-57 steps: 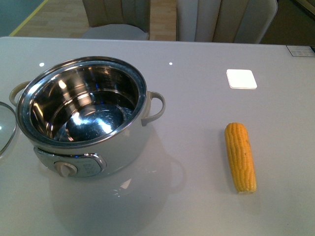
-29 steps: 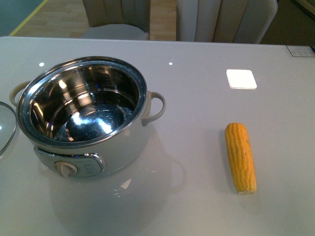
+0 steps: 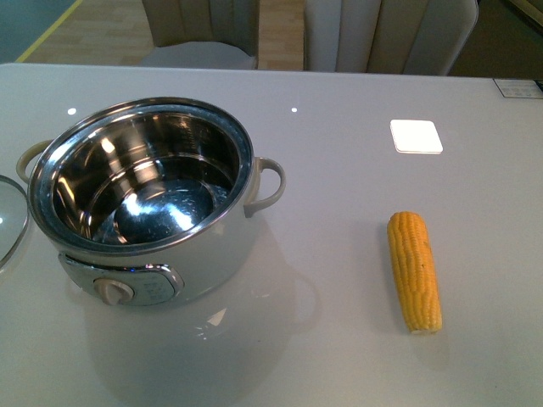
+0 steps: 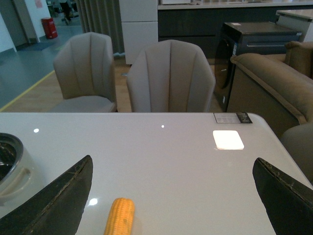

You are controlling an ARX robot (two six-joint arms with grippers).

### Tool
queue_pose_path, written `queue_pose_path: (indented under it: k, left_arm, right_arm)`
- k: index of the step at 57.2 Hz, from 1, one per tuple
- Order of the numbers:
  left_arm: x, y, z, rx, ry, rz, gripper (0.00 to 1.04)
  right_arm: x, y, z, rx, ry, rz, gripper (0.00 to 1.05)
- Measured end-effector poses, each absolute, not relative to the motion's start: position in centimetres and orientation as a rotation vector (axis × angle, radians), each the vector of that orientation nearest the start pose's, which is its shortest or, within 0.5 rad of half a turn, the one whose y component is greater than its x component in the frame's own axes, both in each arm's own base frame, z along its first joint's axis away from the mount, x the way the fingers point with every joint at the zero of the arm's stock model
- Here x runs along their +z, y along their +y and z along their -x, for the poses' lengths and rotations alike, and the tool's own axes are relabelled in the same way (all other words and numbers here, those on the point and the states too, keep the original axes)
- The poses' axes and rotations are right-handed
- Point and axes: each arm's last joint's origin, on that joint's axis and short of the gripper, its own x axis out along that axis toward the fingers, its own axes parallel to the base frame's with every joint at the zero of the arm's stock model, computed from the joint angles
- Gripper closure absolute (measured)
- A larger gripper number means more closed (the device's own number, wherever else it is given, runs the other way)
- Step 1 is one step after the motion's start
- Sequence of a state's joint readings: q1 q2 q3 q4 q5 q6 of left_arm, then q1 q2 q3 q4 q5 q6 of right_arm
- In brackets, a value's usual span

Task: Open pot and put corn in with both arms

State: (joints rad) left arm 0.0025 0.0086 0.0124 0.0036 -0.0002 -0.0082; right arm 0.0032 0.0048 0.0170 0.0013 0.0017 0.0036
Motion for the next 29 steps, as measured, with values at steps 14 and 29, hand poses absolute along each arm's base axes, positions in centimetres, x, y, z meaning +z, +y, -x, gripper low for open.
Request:
queue_pose_path:
  k: [14, 29]
  left_arm:
    - [16.74, 0.02, -9.73, 0.003, -0.007, 0.009, 1.01]
    - [16.74, 0.02, -9.73, 0.003, -0.007, 0.008, 0.50]
  right_arm:
    - [16.91, 0.03, -9.69, 0.001, -0.014, -0.004, 0.09]
    - [16.91, 0.03, -9.69, 0.001, -0.014, -0.004, 0.09]
